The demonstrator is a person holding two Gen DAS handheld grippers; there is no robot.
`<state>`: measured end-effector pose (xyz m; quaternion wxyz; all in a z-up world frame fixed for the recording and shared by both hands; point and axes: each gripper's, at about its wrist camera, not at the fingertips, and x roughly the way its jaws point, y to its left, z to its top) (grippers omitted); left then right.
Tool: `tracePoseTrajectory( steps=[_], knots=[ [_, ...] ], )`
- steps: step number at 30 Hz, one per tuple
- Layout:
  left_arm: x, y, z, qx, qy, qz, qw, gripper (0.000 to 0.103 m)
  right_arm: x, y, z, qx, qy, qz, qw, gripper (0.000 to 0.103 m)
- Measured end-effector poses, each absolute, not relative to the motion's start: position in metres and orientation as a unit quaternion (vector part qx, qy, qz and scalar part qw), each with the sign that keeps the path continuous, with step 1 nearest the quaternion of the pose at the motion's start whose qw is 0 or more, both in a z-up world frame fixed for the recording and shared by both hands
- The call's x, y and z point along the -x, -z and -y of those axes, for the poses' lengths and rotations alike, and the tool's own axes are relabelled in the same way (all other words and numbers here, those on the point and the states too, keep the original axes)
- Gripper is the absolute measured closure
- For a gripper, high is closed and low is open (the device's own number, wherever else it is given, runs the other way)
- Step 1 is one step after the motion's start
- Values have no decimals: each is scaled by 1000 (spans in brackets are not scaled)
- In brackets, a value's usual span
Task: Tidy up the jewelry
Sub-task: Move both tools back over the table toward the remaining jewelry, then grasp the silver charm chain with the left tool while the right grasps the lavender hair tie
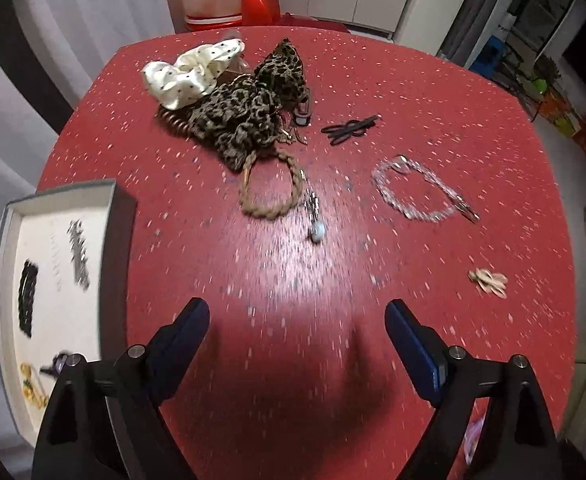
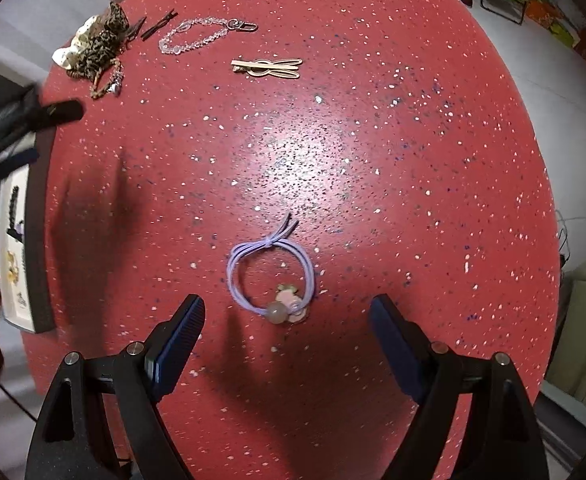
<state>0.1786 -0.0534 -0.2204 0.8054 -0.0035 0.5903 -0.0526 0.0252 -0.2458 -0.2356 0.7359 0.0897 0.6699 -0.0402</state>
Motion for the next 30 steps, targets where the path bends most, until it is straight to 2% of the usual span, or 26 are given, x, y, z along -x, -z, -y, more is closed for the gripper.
tracePoseTrajectory(
  steps=[1,7,10,12,17,20,21,23,24,30],
  knots=[
    [-184,224,56,0,52,-590,806,21,-25,237,245,-86,39,-670,736,16],
    [-207,240,66,-11,56,-589,806,22,-24,245,236,-58,31,-667,743,16],
    [-217,248,71,-17,60,-592,803,37,-23,248,231,-54,30,-665,744,16],
    [-222,253,74,-20,60,-593,803,43,-22,250,228,-54,32,-664,745,16],
    [-230,255,82,-33,63,-583,809,44,-20,252,229,-59,33,-663,745,16],
    [-233,253,86,-35,66,-578,812,57,-17,254,228,-60,33,-664,744,16],
    [-233,252,88,-37,67,-577,813,66,-15,254,227,-60,33,-664,744,16],
    [-234,251,91,-39,70,-575,814,76,-15,256,228,-60,33,-665,744,16],
    [-235,250,95,-42,69,-575,814,91,-14,256,227,-60,33,-665,744,16],
    [-219,234,101,-35,83,-561,823,91,-17,257,229,-55,34,-663,746,16]
  ],
)
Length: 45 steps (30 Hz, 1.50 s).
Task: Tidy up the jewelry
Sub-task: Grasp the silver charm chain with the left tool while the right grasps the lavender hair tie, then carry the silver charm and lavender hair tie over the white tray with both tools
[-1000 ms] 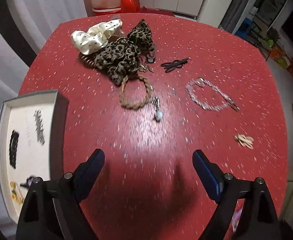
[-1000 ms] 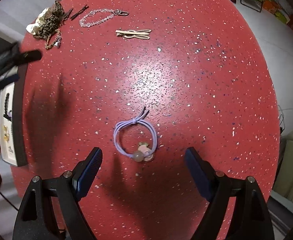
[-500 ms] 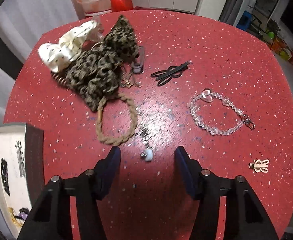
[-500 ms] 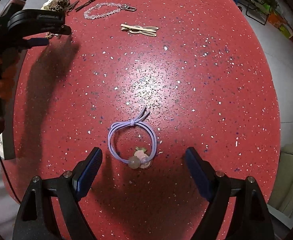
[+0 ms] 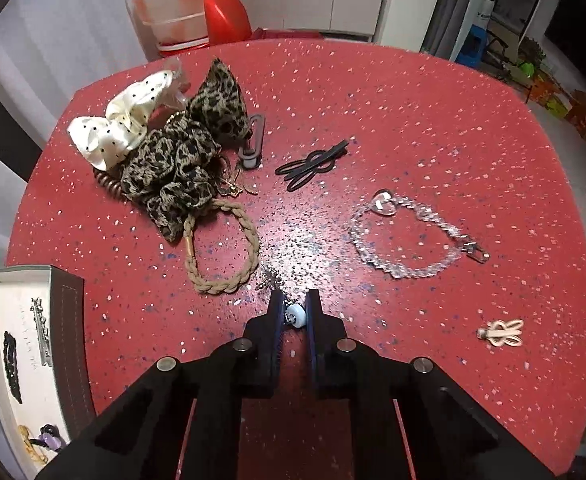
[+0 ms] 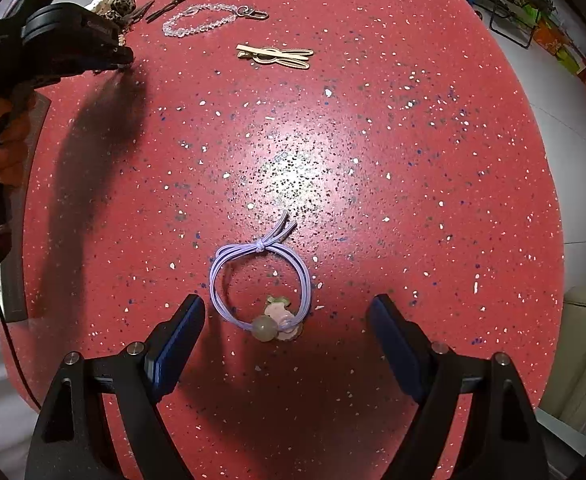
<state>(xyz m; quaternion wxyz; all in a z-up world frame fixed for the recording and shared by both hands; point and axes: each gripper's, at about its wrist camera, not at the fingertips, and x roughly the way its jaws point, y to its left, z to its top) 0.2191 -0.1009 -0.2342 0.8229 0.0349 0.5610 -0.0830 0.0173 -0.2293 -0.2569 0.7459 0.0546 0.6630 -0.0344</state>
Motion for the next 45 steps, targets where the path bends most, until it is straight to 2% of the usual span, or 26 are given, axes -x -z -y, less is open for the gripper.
tracePoseTrajectory(
  steps=[5,7,9,10,11,12,13,14,16,30,45],
  knots=[
    [-203,218,91,-29,96,-555,826,91,-19,256,221,-44,35,-658,751,17],
    [-195,216,88,-28,101,-557,824,91,-20,255,214,-34,40,-657,752,24],
    [-187,216,85,-27,106,-561,821,91,-19,258,209,-33,53,-659,749,46],
    [-183,216,84,-26,108,-562,820,91,-18,256,207,-33,55,-654,754,47],
    [-180,216,83,-25,111,-563,819,91,-18,255,206,-33,54,-653,755,55],
    [-176,216,82,-24,114,-564,817,91,-17,254,203,-30,53,-652,756,68],
    [-173,216,81,-24,117,-566,816,91,-17,253,202,-30,52,-651,757,76],
    [-169,216,80,-24,118,-567,815,91,-17,253,201,-32,50,-651,757,90],
    [-164,215,79,-21,121,-569,813,91,-16,250,203,-50,49,-648,758,98],
    [-130,195,65,-15,145,-575,805,91,-15,223,239,-189,24,-632,752,99],
    [-72,158,53,-18,171,-580,796,91,-14,188,237,-197,7,-622,758,99]
  ],
)
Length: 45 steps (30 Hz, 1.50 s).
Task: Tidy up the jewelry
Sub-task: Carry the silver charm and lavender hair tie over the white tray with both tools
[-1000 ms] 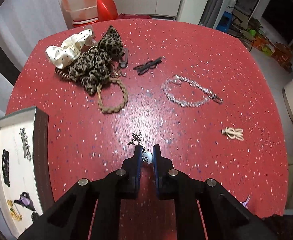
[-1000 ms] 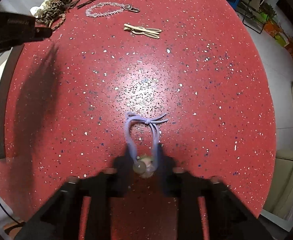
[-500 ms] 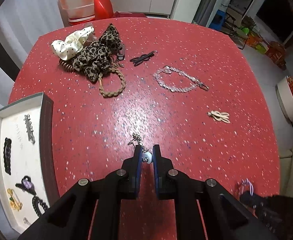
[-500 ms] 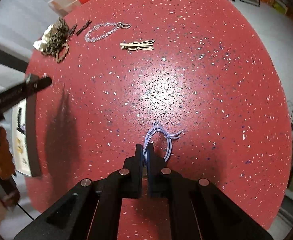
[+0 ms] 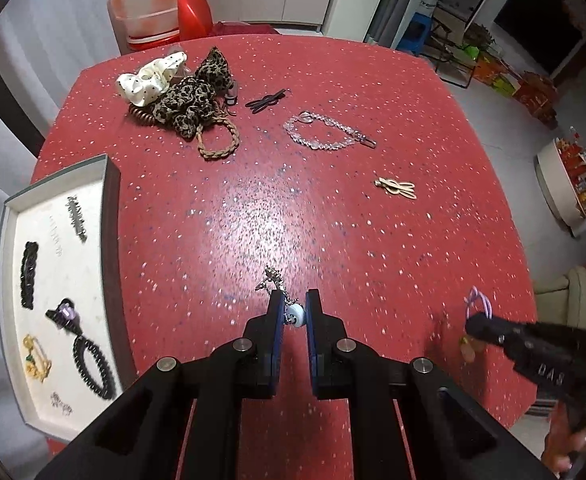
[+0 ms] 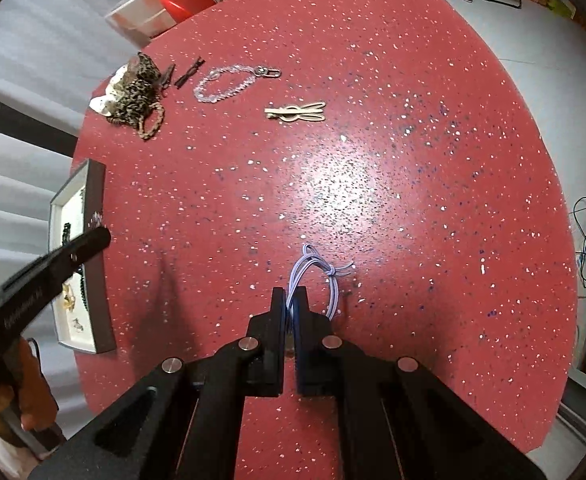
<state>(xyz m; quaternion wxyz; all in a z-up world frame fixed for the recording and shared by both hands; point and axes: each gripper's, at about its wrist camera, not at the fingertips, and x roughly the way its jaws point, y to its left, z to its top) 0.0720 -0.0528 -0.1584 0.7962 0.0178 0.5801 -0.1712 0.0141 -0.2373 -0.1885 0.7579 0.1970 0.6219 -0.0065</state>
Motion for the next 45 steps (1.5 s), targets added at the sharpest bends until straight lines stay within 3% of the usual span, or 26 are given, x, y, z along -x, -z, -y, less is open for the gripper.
tracePoseTrajectory(
  steps=[20,45],
  knots=[
    [-26,123,2,2,160,-570,806,91,-5,151,200,-166,-15,-610,774,99],
    [-28,115,-132,70,46,-556,827,91,-67,119,56,-92,-135,-593,789,99]
  ],
)
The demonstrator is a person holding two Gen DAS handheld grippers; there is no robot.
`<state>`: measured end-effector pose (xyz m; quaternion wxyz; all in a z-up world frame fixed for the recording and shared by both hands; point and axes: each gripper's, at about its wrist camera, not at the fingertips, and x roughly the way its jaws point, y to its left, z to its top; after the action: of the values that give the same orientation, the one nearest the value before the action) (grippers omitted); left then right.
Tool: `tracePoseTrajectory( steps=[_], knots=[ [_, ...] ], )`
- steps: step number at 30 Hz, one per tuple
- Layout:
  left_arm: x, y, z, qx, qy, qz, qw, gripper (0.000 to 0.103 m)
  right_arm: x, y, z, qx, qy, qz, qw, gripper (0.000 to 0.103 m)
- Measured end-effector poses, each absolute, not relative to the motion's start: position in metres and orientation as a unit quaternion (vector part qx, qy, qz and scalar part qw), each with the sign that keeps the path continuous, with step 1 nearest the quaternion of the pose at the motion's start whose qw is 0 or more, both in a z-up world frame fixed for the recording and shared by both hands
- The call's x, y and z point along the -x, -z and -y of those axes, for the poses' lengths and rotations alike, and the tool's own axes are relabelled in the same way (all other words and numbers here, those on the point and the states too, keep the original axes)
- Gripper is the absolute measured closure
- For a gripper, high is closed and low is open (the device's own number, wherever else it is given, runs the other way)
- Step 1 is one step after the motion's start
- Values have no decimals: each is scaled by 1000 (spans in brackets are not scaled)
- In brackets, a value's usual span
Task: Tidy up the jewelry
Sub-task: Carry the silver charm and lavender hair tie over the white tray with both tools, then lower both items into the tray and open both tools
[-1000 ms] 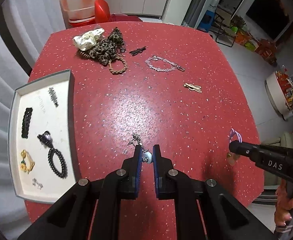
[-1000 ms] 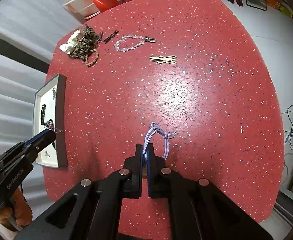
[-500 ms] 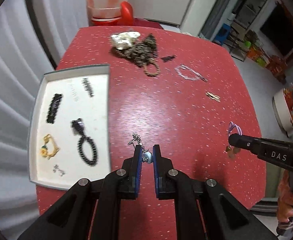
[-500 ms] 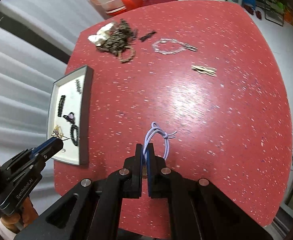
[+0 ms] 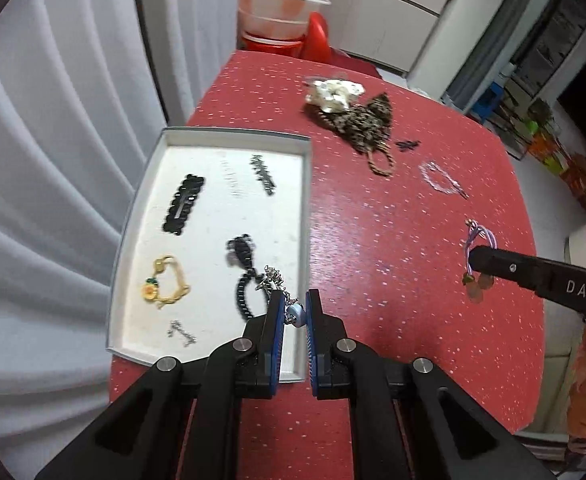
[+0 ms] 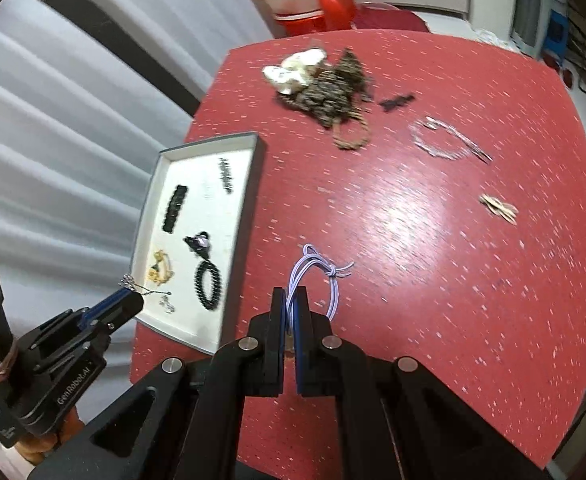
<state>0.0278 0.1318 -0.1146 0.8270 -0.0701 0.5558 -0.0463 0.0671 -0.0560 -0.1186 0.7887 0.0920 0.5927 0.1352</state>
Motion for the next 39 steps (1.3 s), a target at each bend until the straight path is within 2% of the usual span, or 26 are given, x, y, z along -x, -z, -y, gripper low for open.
tracePoseTrajectory(
  steps=[19,39],
  knots=[
    [-63,141,-209,108,-22,-547,830,91,-118,125,-31,-48,-214,-594,774,99],
    [-118,197,-219,110,-31,-554,825,91,-183,176,-87,-41,-244,-607,755,99]
  ],
)
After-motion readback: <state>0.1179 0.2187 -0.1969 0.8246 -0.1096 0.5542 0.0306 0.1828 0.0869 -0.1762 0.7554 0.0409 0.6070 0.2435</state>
